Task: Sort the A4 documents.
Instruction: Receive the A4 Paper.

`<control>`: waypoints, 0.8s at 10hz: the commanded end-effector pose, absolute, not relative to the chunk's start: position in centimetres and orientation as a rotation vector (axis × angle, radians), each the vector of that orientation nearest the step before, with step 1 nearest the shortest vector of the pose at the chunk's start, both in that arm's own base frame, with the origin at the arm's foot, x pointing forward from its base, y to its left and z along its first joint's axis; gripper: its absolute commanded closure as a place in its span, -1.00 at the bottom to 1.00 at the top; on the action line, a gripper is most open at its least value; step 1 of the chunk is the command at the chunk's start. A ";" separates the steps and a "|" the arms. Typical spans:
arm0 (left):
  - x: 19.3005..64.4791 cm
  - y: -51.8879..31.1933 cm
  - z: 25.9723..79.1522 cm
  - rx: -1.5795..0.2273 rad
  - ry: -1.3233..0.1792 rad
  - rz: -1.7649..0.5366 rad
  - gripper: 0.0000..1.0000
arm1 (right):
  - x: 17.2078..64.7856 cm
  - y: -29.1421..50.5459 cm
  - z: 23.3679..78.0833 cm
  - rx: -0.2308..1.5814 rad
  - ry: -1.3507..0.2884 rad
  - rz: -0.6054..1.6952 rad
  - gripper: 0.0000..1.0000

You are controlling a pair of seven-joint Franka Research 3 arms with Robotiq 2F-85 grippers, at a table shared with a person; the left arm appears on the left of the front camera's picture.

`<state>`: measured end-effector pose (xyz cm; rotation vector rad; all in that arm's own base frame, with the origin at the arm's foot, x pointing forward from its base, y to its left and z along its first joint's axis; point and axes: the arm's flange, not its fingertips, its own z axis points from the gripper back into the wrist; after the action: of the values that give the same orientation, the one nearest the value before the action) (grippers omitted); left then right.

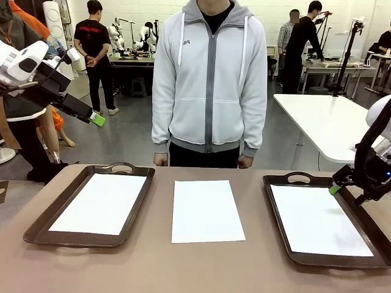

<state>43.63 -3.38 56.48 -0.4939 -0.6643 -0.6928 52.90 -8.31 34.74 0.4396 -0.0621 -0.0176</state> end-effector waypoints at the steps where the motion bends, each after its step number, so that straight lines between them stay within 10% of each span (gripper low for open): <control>1: 43.6 -3.4 56.5 -0.494 -0.665 -0.694 -1.00 | 51.9 -4.5 38.1 0.420 -0.128 0.169 -1.00; 8: 43.6 -3.4 56.5 -0.494 -0.665 -0.694 -1.00 | 49.4 0.7 55.3 0.518 -0.318 0.819 -1.00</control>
<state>43.64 -3.39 56.48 -0.4938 -0.6641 -0.6929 49.93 1.64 55.59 0.4769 -0.2962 0.7659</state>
